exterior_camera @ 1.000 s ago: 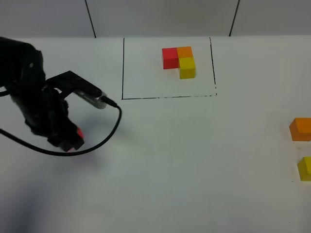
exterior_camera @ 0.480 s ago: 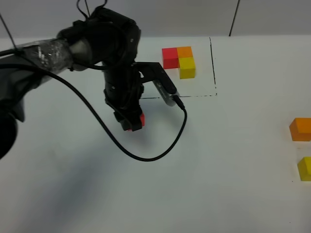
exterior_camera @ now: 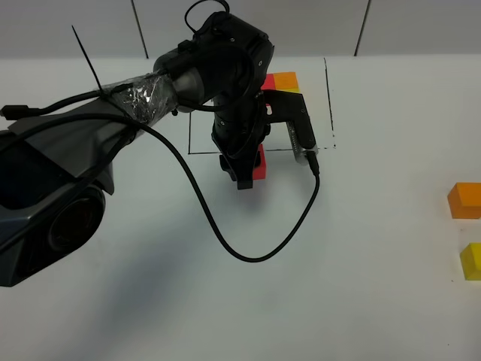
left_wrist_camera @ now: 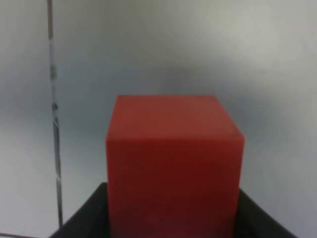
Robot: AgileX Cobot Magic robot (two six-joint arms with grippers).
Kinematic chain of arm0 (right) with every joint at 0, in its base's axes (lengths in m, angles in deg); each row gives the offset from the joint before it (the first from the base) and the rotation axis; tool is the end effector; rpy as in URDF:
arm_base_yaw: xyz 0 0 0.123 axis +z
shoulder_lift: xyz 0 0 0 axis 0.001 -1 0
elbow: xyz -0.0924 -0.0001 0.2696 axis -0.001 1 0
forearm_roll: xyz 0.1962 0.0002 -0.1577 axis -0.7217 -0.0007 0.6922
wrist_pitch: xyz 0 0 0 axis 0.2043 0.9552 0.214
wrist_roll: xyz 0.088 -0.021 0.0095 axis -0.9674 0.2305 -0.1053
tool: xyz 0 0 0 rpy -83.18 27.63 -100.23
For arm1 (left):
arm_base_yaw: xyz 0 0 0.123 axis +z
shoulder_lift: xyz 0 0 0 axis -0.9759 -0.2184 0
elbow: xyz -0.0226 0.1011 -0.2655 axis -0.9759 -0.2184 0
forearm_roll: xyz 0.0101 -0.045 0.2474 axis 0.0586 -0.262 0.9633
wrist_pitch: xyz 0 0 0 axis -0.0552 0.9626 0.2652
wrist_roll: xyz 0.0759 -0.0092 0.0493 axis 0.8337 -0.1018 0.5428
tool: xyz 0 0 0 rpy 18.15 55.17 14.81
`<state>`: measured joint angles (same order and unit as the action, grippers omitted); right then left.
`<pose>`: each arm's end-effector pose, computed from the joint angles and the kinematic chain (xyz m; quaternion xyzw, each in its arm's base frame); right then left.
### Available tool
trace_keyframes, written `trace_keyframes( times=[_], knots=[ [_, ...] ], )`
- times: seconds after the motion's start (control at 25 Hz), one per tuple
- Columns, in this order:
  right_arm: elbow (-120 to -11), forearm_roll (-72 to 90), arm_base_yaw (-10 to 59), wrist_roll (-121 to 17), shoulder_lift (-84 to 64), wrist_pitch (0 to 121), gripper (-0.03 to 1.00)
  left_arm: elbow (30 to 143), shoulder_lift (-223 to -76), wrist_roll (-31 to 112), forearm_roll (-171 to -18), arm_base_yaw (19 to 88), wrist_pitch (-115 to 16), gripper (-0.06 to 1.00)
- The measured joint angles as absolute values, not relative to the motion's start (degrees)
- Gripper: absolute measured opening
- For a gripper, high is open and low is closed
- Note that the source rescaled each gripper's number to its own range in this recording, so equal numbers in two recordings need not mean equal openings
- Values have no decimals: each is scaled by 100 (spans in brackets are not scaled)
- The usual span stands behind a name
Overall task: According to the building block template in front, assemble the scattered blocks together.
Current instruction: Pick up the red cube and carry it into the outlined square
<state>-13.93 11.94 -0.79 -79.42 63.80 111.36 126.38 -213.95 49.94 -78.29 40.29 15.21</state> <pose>-0.0054 0.0073 0.2775 0.0392 0.8468 0.0650 0.5264 0.3985 -0.2962 0.1599 0.6520 0.7544 0.0268 0.0718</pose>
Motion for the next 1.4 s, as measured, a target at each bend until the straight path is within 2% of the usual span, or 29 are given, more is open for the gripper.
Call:
trace_keyframes(
  times=[0.32, 1.4],
  knots=[
    [-1393, 1194, -79, -7942, 6380, 11136, 36, 12891, -21610, 5379, -7824, 4029, 1521, 0],
    [-1393, 1194, -79, -7942, 6380, 11136, 36, 12950, -21975, 5390, -7903, 4029, 1472, 0]
  ],
)
